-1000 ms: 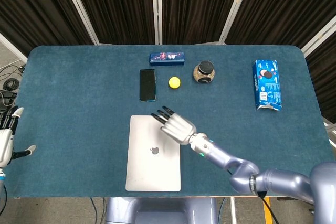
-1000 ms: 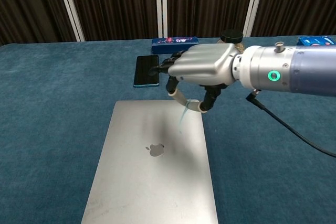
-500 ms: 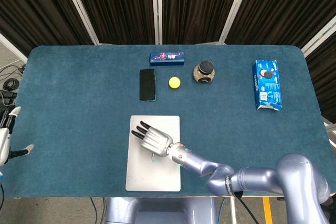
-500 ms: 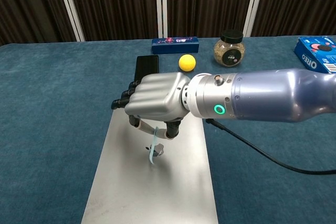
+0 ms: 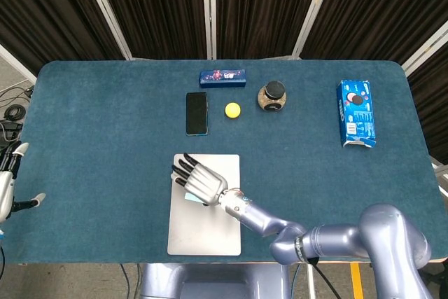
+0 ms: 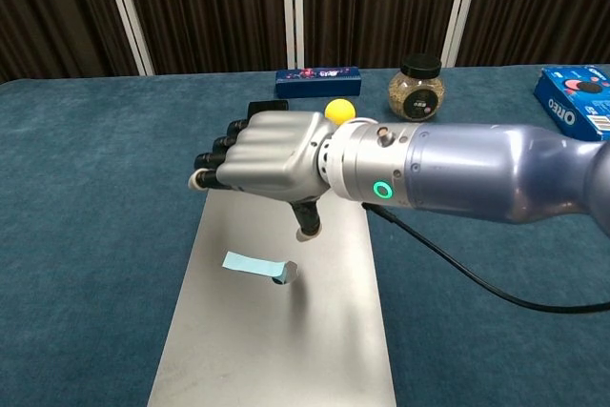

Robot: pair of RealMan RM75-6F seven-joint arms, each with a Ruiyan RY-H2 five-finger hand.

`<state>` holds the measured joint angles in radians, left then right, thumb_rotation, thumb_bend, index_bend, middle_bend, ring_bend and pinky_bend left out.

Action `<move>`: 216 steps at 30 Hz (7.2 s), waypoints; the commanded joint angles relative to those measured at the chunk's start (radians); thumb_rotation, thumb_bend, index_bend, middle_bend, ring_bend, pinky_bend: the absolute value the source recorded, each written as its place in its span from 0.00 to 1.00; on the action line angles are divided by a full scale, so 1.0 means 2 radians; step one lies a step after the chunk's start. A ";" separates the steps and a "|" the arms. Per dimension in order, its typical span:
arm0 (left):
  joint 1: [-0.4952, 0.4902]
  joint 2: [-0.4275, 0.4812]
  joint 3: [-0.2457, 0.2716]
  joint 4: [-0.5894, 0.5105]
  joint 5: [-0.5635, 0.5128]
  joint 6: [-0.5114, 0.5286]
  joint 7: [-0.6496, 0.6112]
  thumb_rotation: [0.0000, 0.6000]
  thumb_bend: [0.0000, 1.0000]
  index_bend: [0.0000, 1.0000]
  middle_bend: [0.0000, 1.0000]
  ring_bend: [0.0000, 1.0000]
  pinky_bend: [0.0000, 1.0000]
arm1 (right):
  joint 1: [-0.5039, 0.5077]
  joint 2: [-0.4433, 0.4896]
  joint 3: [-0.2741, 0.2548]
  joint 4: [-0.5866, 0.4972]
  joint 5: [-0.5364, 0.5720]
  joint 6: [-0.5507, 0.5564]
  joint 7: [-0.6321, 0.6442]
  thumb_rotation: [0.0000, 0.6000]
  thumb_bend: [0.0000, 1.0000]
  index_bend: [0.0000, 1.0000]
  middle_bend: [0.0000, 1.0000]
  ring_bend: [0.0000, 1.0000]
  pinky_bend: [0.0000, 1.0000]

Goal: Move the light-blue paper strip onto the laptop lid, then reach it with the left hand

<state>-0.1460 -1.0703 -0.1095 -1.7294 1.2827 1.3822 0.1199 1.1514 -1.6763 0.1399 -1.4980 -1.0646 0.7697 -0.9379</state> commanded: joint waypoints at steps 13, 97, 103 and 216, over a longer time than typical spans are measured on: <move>-0.007 -0.010 0.009 0.009 0.019 -0.013 -0.010 1.00 0.00 0.00 0.00 0.00 0.00 | -0.128 0.192 -0.034 -0.105 -0.100 0.145 0.158 1.00 0.06 0.00 0.00 0.00 0.00; -0.342 -0.273 0.041 0.093 -0.017 -0.306 0.166 1.00 0.92 0.35 0.00 0.00 0.00 | -0.456 0.280 -0.044 -0.019 -0.208 0.331 0.515 1.00 0.00 0.00 0.00 0.00 0.00; -0.342 -0.280 0.044 0.098 -0.022 -0.304 0.166 1.00 0.92 0.34 0.00 0.00 0.00 | -0.458 0.281 -0.040 -0.018 -0.211 0.331 0.518 1.00 0.00 0.00 0.00 0.00 0.00; -0.339 -0.288 0.058 0.085 -0.013 -0.279 0.176 1.00 0.92 0.34 0.00 0.00 0.00 | -0.477 0.293 -0.017 -0.021 -0.224 0.335 0.546 1.00 0.00 0.00 0.00 0.00 0.00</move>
<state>-0.8236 -1.6461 0.0058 -1.5603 1.2564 0.8256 0.4712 0.1979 -1.0901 0.1064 -1.5411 -1.5119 1.4395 0.1548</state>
